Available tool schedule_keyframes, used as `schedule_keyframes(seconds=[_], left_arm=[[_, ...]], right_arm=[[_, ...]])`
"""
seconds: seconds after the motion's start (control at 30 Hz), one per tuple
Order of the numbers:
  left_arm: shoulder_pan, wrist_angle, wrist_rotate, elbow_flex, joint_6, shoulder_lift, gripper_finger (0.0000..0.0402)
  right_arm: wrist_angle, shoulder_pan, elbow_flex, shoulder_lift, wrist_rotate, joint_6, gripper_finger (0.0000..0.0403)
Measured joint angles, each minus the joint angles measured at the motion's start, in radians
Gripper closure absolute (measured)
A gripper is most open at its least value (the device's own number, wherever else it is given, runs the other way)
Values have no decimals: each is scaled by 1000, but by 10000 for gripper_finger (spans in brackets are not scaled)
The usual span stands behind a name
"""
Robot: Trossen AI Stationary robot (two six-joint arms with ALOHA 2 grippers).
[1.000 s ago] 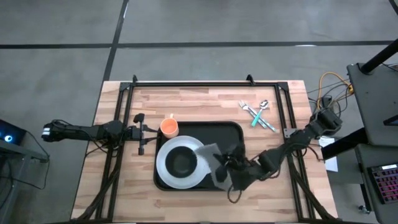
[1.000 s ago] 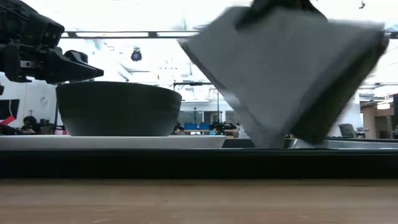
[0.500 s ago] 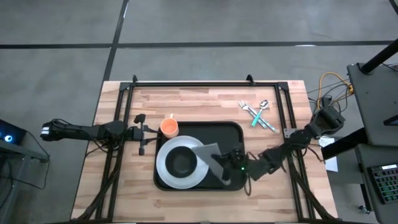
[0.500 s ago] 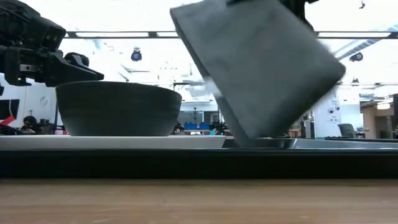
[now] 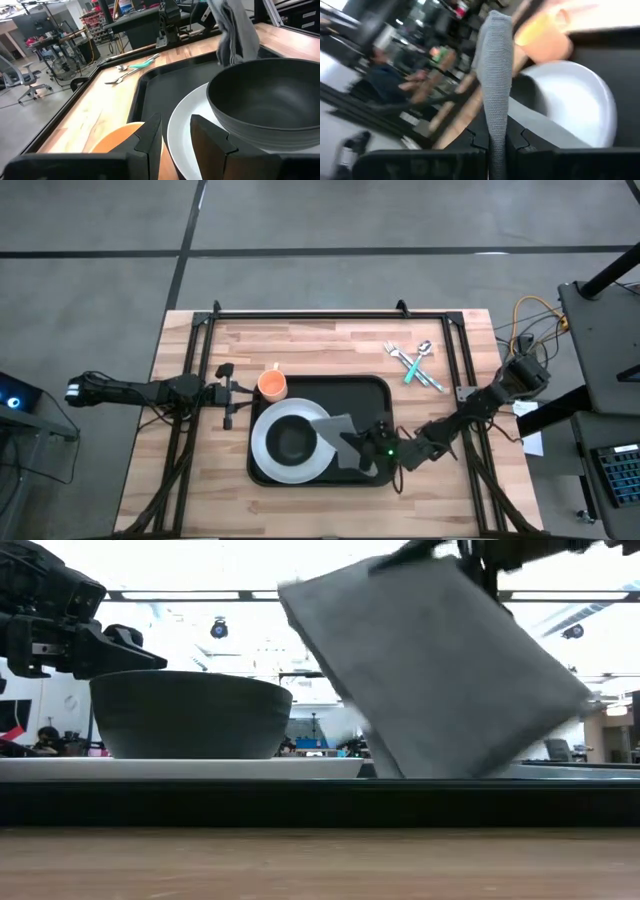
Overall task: Set up tray
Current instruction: Put the gray napkin on the right side of the black tray
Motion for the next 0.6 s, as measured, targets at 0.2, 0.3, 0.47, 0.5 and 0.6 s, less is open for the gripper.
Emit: schedule_keyframes(seconds=[0.2,0.3,0.47,0.5,0.6], left_arm=[[0,0,0,0,0,0,317],[0,0,0,0,0,1,317],[0,0,0,0,0,6,317],[0,0,0,0,0,6,317],[0,0,1,0,0,6,317]], right_arm=[[173,35,25,21,-50,-136,394],[166,46,34,48,-53,-128,394],[146,45,29,86,-64,-66,394],[121,38,20,81,-63,-44,394],[-39,19,-22,53,-13,97,394]])
